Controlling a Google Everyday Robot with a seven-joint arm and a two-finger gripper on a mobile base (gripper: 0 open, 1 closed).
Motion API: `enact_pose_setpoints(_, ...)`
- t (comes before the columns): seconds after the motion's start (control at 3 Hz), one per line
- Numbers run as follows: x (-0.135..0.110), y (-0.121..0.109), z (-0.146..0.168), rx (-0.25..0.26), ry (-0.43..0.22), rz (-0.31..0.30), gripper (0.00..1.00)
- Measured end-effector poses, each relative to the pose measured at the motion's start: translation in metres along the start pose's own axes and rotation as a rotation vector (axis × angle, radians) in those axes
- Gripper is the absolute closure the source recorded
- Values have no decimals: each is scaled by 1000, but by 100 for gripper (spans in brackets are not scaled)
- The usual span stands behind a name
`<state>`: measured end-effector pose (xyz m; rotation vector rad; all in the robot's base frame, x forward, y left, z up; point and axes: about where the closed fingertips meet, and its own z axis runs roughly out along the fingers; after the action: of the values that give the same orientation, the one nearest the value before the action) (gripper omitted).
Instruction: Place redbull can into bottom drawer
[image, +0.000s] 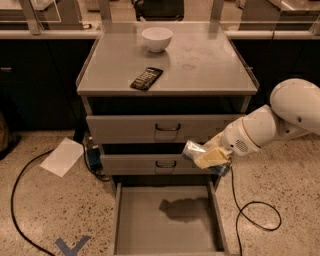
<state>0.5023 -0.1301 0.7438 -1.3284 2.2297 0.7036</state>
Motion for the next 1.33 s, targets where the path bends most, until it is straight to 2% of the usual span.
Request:
enact_pose_setpoints(0.33, 18, 8, 19, -9, -5, 10, 100)
enact_pose_setpoints(0.67, 81, 27, 82, -64, -1, 90, 100)
enact_pose_setpoints(1.0, 158, 45, 161, -148, -13, 215, 100)
enact_pose_setpoints(1.33, 158, 45, 161, -148, -13, 215, 100)
